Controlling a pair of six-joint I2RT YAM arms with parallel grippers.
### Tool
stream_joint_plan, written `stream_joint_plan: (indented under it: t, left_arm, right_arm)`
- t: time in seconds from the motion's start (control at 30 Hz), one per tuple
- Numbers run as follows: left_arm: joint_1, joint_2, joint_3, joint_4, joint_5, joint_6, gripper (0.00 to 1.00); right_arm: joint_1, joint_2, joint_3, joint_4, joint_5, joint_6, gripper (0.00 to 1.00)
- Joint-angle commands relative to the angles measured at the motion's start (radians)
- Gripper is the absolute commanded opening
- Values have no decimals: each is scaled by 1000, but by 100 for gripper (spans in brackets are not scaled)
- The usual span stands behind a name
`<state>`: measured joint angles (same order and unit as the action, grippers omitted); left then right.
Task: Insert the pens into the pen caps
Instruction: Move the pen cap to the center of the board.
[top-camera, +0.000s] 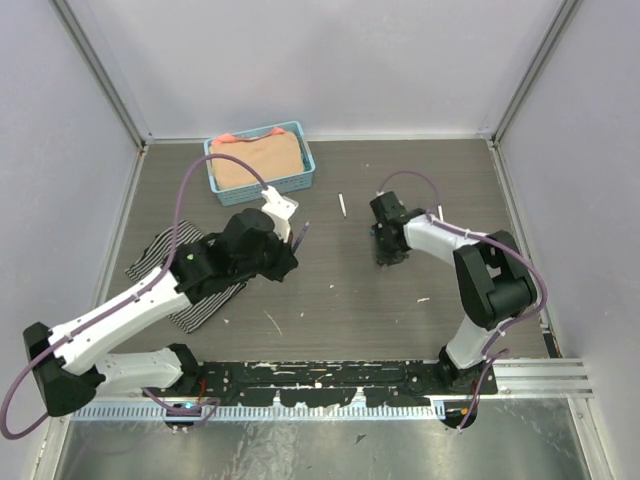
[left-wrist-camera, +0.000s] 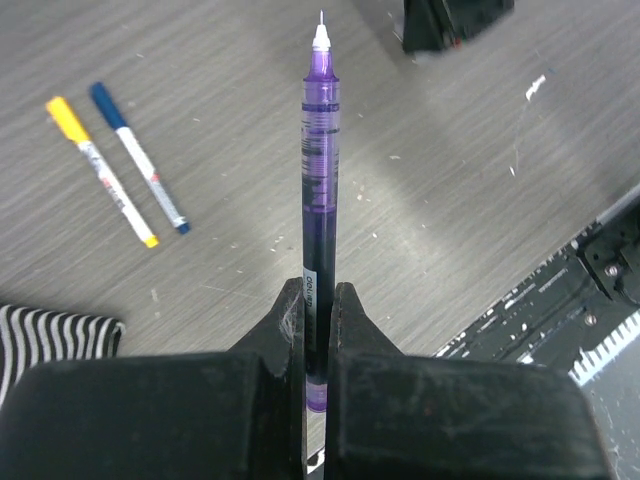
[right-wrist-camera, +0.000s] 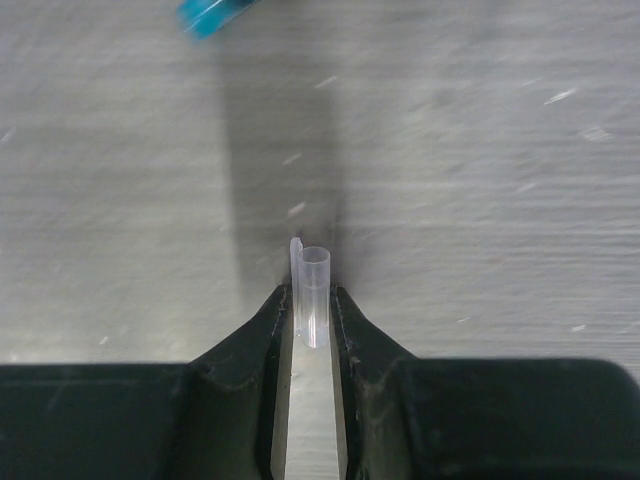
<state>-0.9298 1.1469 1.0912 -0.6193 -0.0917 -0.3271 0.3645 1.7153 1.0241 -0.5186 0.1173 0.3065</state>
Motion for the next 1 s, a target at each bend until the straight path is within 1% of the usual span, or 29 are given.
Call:
stream_joint_plan:
  t: [0.0, 0.13, 0.23, 0.33, 0.47, 0.63, 0.77, 0.97]
  left_arm:
    - [3, -92, 24, -28, -168, -22, 0]
    - [3, -138, 21, -54, -278, -47, 0]
    - [3, -162, 14, -56, -302, -57, 0]
    - [2, -170, 12, -59, -303, -66, 0]
    - [3, -167, 13, -65, -300, -76, 0]
    - [3, -166, 12, -58, -294, -84, 0]
    - [3, -157, 16, -53, -284, -86, 0]
    - [3, -144, 15, -45, -273, -89, 0]
  right_arm:
    - [141, -72, -57, 22, -27, 53, 21]
    - [282, -70, -63, 17, -20, 74, 21]
    - [380, -58, -47, 4, -11, 71, 21]
    - [433, -44, -30, -9, -4, 61, 22]
    - [457, -36, -21, -26, 10, 57, 28]
    - [475, -40, -19, -47, 31, 56, 40]
    - [489, -55, -35, -65, 48, 70, 43]
    - [490, -109, -87, -64, 19, 89, 43]
